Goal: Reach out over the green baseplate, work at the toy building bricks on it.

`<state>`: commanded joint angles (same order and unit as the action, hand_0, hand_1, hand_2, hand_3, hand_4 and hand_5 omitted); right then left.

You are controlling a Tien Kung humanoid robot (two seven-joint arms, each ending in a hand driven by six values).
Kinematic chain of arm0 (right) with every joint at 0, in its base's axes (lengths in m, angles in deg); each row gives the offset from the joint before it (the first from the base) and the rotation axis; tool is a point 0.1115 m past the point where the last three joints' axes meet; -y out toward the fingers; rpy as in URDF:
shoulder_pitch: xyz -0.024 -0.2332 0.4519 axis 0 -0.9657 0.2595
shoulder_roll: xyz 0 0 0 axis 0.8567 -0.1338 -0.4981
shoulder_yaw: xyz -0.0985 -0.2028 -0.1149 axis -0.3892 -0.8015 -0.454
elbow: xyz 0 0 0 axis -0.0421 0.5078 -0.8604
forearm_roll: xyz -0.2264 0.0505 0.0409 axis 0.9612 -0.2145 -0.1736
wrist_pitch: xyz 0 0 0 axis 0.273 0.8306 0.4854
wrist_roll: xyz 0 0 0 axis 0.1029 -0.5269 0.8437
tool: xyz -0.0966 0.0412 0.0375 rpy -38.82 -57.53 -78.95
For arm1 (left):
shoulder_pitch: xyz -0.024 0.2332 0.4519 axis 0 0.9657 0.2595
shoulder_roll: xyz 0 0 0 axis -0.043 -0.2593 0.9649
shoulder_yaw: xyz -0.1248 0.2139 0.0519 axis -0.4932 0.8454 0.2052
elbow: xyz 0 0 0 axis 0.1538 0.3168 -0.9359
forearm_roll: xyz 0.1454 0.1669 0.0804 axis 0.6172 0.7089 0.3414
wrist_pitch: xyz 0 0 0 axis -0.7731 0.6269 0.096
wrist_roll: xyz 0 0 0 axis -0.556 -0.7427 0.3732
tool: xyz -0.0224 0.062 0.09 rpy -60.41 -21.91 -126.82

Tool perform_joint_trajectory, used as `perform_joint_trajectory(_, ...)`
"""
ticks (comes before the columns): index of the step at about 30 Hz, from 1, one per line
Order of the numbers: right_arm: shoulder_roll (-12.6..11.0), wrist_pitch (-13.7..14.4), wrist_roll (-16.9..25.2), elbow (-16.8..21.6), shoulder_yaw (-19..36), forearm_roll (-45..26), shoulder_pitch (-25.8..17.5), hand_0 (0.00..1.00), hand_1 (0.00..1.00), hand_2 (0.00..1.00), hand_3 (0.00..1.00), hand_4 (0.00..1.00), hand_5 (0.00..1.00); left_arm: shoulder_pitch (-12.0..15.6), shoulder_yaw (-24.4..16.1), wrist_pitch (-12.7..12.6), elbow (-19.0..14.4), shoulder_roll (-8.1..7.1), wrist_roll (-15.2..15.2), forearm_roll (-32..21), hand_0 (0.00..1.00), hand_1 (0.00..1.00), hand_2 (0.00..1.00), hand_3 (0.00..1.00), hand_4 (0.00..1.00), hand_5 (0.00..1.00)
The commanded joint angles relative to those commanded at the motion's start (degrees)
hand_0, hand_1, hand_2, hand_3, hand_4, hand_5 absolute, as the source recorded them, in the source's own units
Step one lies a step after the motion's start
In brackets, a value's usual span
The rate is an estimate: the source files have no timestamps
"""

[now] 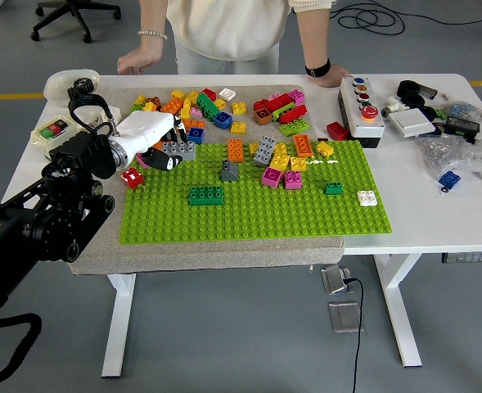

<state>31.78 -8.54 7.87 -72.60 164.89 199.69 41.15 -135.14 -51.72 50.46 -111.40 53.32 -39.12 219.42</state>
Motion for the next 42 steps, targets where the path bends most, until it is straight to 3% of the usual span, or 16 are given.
perform_joint_trajectory(14,-0.04,0.03,0.06,0.00,0.58,0.38,-0.24,0.742,0.639,0.683,0.637,0.817,0.514,7.46,-2.68,2.56,-15.20,-2.85,4.12,0.00,0.591,0.555,0.549,0.570,0.667,0.034)
perform_joint_trajectory(24,-0.25,0.16,0.10,0.00,1.02,0.05,-0.42,0.742,0.639,0.683,0.637,0.818,0.514,14.70,-4.02,4.34,-25.84,-3.34,6.99,0.00,0.589,0.555,0.550,0.570,0.662,0.046)
perform_joint_trajectory(32,-0.26,0.27,0.11,0.00,1.16,-0.47,-0.32,0.742,0.640,0.683,0.637,0.818,0.514,19.05,-3.55,5.44,-30.28,-2.51,8.33,0.00,0.585,0.553,0.551,0.569,0.654,0.074)
perform_joint_trajectory(42,-0.34,0.29,0.09,0.00,0.98,-0.54,-0.24,0.742,0.640,0.682,0.637,0.817,0.514,20.73,-2.57,5.45,-30.74,-1.55,8.79,0.00,0.585,0.553,0.550,0.568,0.653,0.088)
